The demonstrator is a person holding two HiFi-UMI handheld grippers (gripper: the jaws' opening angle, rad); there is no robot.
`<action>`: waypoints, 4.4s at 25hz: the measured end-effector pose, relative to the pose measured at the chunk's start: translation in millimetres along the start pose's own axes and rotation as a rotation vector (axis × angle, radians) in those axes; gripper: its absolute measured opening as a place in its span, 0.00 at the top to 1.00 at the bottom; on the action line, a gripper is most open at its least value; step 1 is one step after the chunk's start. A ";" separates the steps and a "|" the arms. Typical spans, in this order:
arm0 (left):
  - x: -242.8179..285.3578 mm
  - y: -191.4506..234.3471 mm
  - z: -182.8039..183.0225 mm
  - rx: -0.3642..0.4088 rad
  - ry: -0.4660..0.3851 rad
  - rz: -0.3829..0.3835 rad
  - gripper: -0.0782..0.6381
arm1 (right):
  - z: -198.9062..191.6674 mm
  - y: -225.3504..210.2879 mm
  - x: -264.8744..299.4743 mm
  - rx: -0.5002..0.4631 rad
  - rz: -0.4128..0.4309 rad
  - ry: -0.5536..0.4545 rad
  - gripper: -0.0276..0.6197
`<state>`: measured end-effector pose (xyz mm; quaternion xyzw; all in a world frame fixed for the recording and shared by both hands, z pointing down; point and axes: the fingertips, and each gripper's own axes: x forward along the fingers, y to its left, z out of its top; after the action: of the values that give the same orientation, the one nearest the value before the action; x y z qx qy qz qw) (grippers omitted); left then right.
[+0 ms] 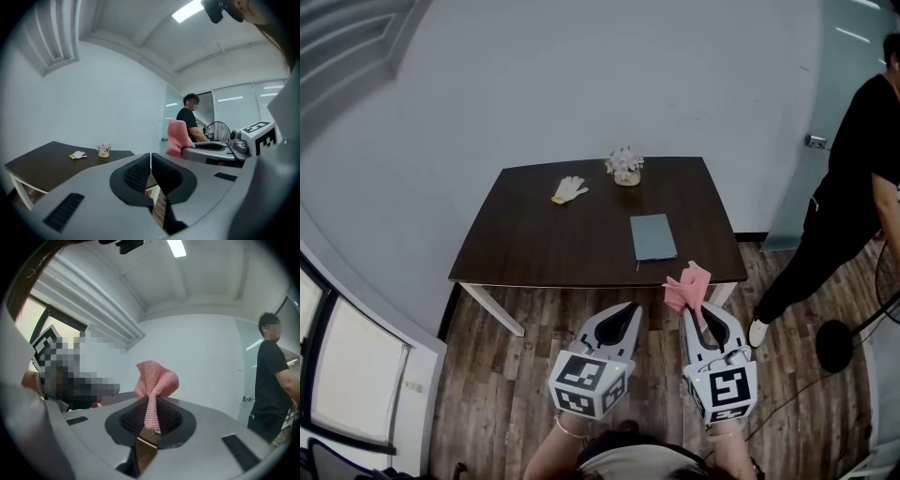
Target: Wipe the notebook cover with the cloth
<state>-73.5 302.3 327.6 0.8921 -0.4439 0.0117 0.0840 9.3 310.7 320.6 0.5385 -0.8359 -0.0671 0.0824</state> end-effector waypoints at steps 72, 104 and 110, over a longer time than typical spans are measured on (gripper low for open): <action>378.0 243.5 -75.5 -0.172 0.240 0.033 0.86 | -133.1 -173.4 424.5 -0.102 0.252 0.245 0.89; 440.2 317.5 -199.7 -0.246 0.527 -0.098 0.86 | -272.3 -141.7 573.2 -0.337 0.468 0.557 0.88; 448.7 324.2 -215.1 -0.262 0.564 -0.105 0.86 | -297.8 -137.7 592.8 -0.361 0.509 0.619 0.88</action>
<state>-47.6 -209.6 627.7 0.8568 -0.3542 0.1970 0.3187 -46.7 -293.1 622.8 0.2868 -0.8528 -0.0248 0.4358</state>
